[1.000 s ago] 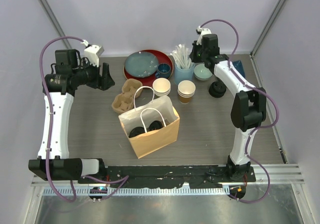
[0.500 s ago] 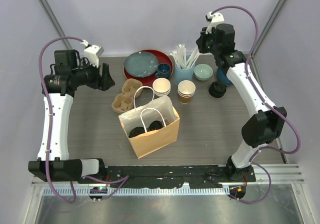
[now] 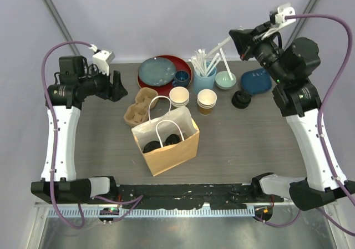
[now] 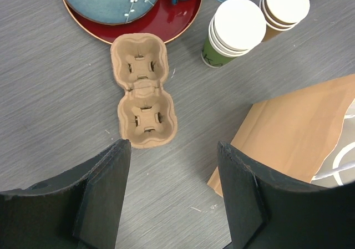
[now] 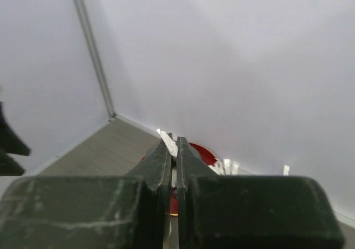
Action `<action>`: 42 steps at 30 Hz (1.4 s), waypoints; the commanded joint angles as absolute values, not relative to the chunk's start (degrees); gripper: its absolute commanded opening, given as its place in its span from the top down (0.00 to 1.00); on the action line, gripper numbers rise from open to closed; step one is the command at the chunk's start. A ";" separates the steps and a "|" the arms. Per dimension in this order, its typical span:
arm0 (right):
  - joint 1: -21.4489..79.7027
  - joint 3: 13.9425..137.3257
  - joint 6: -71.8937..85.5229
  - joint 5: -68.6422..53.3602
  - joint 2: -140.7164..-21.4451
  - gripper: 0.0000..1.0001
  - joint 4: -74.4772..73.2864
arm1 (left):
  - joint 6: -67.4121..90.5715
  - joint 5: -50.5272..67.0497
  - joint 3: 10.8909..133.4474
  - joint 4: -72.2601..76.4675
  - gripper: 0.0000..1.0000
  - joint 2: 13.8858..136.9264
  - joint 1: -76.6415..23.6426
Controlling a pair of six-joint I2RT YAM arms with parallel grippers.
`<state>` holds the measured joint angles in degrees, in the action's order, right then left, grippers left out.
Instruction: Pack the takeout coffee
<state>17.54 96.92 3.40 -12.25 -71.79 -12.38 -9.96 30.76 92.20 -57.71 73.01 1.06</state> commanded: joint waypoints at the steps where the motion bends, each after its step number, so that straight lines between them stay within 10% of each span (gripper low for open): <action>1: 18.02 92.74 9.13 -23.79 -71.81 0.99 -9.50 | -10.81 32.61 92.64 -57.39 0.33 70.93 1.41; 13: 27.68 81.04 18.46 -48.06 -67.77 0.99 -3.68 | -11.16 32.87 92.46 -57.48 0.32 71.10 1.41; 23: 27.68 83.59 10.99 -29.19 -57.41 0.99 -16.87 | -11.16 33.22 92.46 -57.48 0.32 71.54 1.32; 42: 27.69 72.09 15.38 -31.73 -56.16 0.99 -14.42 | -11.25 33.58 92.11 -57.57 0.33 71.19 1.32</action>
<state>27.66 75.94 13.21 -31.38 -54.94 -17.91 -10.92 32.21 92.20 -58.04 72.03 1.10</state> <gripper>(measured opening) 0.074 0.675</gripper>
